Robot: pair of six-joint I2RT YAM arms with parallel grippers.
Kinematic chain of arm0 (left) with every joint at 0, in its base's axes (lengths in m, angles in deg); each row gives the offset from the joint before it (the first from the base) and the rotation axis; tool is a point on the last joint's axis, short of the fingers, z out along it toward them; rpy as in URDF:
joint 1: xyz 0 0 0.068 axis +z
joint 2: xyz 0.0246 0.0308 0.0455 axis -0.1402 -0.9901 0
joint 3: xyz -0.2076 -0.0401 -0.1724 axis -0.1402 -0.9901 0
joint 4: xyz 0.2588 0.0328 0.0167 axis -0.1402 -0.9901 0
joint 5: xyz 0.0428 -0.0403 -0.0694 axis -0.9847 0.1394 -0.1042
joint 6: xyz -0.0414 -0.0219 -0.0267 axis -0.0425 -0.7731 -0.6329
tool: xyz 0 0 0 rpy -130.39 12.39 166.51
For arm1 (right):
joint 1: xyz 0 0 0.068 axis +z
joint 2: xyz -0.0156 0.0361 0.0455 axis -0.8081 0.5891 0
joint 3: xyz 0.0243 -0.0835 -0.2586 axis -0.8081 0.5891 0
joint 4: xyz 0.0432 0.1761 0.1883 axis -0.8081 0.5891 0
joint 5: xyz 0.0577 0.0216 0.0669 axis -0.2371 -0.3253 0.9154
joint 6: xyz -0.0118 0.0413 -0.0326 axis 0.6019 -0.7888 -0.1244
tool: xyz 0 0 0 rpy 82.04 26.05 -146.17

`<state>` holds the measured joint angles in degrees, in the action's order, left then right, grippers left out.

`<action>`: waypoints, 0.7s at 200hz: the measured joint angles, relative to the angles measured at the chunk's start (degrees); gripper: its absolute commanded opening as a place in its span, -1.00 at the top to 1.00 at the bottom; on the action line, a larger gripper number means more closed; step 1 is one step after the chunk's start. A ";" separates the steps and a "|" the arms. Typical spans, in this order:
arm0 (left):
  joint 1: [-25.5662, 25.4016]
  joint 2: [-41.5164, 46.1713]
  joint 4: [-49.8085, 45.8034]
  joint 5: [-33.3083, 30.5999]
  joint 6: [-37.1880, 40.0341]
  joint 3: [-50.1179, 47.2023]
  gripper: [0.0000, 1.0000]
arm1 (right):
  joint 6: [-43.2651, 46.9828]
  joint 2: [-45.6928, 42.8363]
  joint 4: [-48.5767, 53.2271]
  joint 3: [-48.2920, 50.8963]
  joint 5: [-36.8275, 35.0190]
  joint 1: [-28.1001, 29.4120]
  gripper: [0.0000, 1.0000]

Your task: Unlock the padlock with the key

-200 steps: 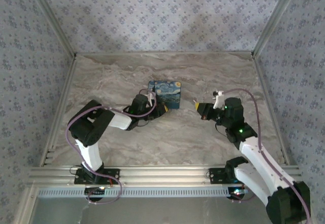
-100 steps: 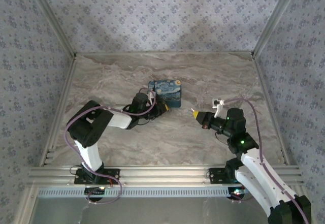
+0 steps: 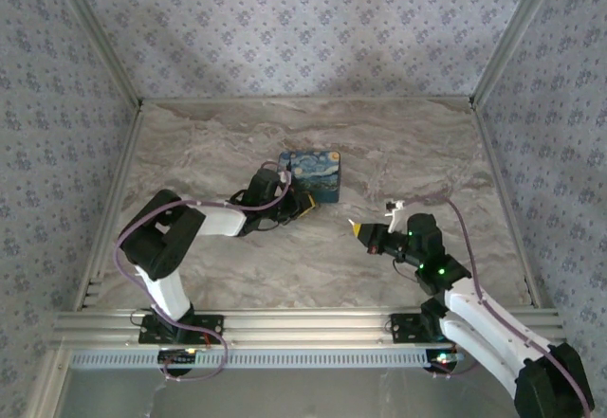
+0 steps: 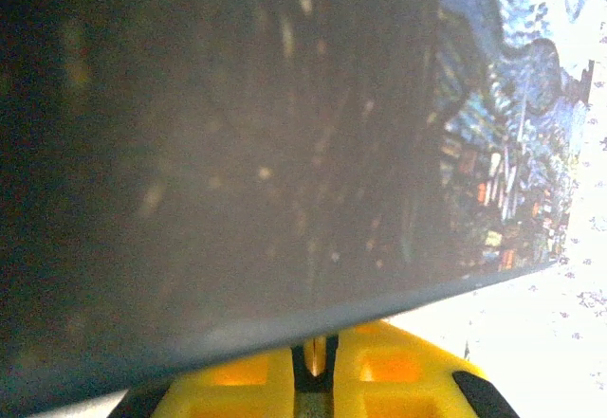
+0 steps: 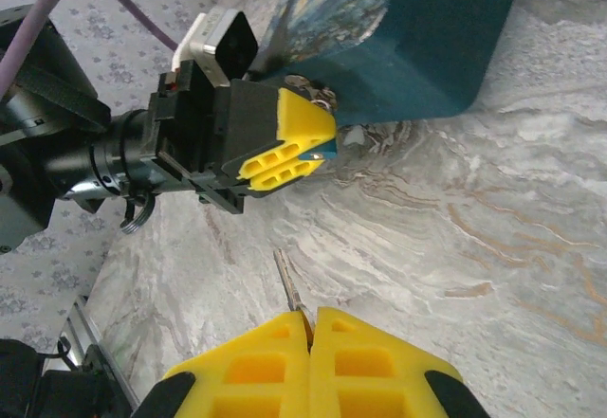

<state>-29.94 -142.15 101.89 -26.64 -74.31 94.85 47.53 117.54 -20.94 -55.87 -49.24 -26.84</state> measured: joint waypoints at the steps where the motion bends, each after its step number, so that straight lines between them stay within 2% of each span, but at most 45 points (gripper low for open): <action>1: 0.00 0.02 -0.04 -0.02 -0.02 0.00 0.85 | -0.02 0.02 -0.07 0.00 -0.07 0.09 1.00; 75: -0.07 1.27 -4.07 0.46 -1.66 0.00 0.85 | -1.68 2.23 -4.46 0.00 -3.23 5.44 1.00; 140: -0.07 1.64 -4.59 0.42 -2.64 0.00 0.85 | -2.93 4.50 -6.64 -0.90 -5.29 7.87 1.00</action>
<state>-30.00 -140.51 97.30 -26.23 -76.95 94.85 44.60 122.04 -27.58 -56.76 -54.53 -18.97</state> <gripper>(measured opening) 0.106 0.065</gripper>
